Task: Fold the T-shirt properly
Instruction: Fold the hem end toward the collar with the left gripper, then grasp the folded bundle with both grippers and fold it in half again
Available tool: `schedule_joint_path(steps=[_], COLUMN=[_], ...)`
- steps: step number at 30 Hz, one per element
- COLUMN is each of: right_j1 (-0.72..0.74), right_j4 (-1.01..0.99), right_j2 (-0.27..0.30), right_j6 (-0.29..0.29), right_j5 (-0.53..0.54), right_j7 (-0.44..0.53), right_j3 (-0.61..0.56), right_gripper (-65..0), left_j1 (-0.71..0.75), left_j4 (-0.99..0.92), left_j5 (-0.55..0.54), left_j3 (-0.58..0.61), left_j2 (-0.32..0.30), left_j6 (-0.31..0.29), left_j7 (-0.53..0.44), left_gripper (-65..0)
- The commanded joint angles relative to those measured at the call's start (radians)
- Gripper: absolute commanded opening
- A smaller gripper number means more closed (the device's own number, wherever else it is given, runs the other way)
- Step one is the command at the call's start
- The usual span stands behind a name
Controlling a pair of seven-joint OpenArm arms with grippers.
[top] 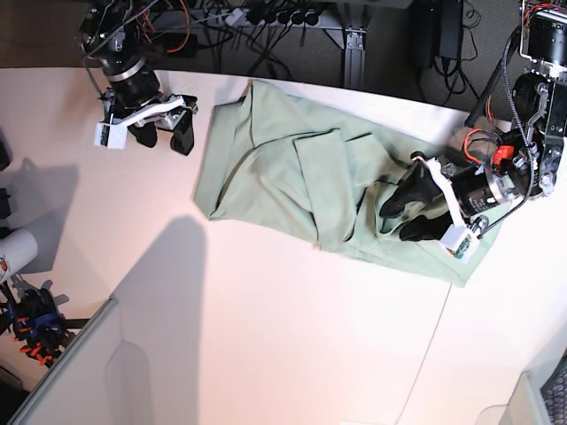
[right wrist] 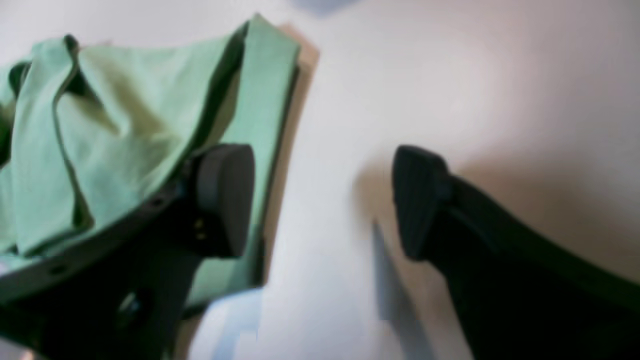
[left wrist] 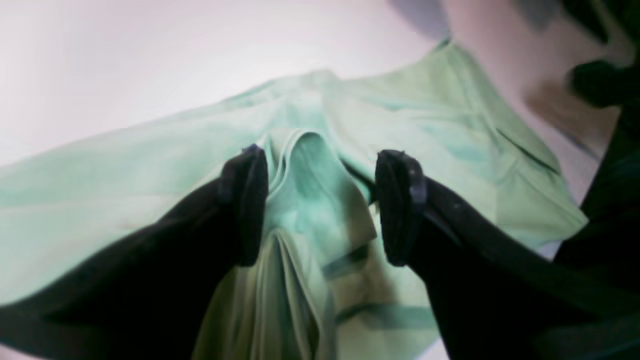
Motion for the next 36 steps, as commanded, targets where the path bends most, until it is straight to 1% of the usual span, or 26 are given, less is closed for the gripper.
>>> schedule_joint_path(steps=[1,3,5,10,13,16,19,21,24,25,26,27,29,30,32,34,36], right_j1=[0.024,0.057,0.074,0.076,0.076,0.076,0.076,0.076,0.076,0.076,0.076,0.076,0.076,0.076,0.078,0.085,0.090], right_j4=[-0.013,-0.056,-0.069,-0.075,-0.079,-0.081,-0.081,-0.081,-0.082,-0.082,-0.082,-0.082,-0.082,-0.082,-0.082,-0.081,-0.081], right_j2=[0.008,0.008,0.006,0.001,-0.038,-0.090,-0.128,-0.143,-0.150,-0.149,-0.149,-0.149,-0.149,-0.149,-0.149,-0.147,-0.129], right_j6=[0.006,0.008,0.008,0.005,0.005,0.005,0.005,0.005,0.005,0.005,0.005,0.005,0.005,0.005,0.005,0.006,0.005], right_j5=[0.034,0.057,0.056,0.032,0.032,0.032,0.028,0.019,-0.001,-0.014,-0.028,-0.041,-0.062,-0.076,-0.114,-0.153,-0.190], right_j7=[0.021,-0.002,-0.028,-0.031,-0.031,-0.032,-0.033,-0.033,-0.007,0.010,0.028,0.046,0.089,0.108,0.130,0.132,0.136], right_j3=[-0.003,-0.026,-0.069,-0.192,-0.211,-0.211,-0.211,-0.211,-0.213,-0.213,-0.213,-0.213,-0.213,-0.213,-0.213,-0.213,-0.212], right_gripper=[-21.7,-21.8,-21.8,-21.8,-21.8,-21.8,-21.8,-21.8,-22.8,-26.5,-33.0,-41.5,-60.6,-65.0,-65.0,-65.0,-65.0], left_j1=[-0.020,-0.022,-0.022,-0.021,-0.021,-0.021,-0.021,-0.021,-0.021,-0.021,-0.021,-0.021,-0.021,-0.021,-0.021,-0.021,-0.021], left_j4=[0.023,0.032,0.035,0.035,0.035,0.035,0.035,0.035,0.035,0.035,0.035,0.035,0.035,0.035,0.035,0.035,0.035], left_j5=[-0.043,-0.053,-0.048,-0.048,-0.048,-0.048,-0.048,-0.048,-0.049,-0.051,-0.056,-0.064,-0.080,-0.088,-0.098,-0.097,-0.098], left_j3=[-0.005,-0.005,-0.010,-0.043,-0.060,-0.064,-0.064,-0.066,-0.069,-0.075,-0.081,-0.091,-0.115,-0.129,-0.161,-0.192,-0.229], left_j2=[0.004,0.008,0.007,0.004,-0.001,-0.018,-0.035,-0.043,-0.052,-0.053,-0.054,-0.053,-0.053,-0.053,-0.053,-0.054,-0.055], left_j6=[-0.005,-0.005,-0.005,-0.005,-0.005,-0.005,-0.005,-0.005,-0.005,-0.005,-0.005,-0.005,-0.005,-0.005,-0.005,-0.005,-0.005], left_j7=[-0.015,-0.015,-0.015,-0.015,-0.012,-0.011,-0.011,-0.011,-0.011,-0.011,-0.011,-0.011,-0.011,-0.011,-0.011,-0.009,0.006], left_gripper=[-27.6,-27.7,-27.7,-27.7,-27.7,-27.7,-27.7,-27.7,-27.7,-27.7,-27.7,-27.7,-27.7,-27.7,-27.7,-27.7,-27.7])
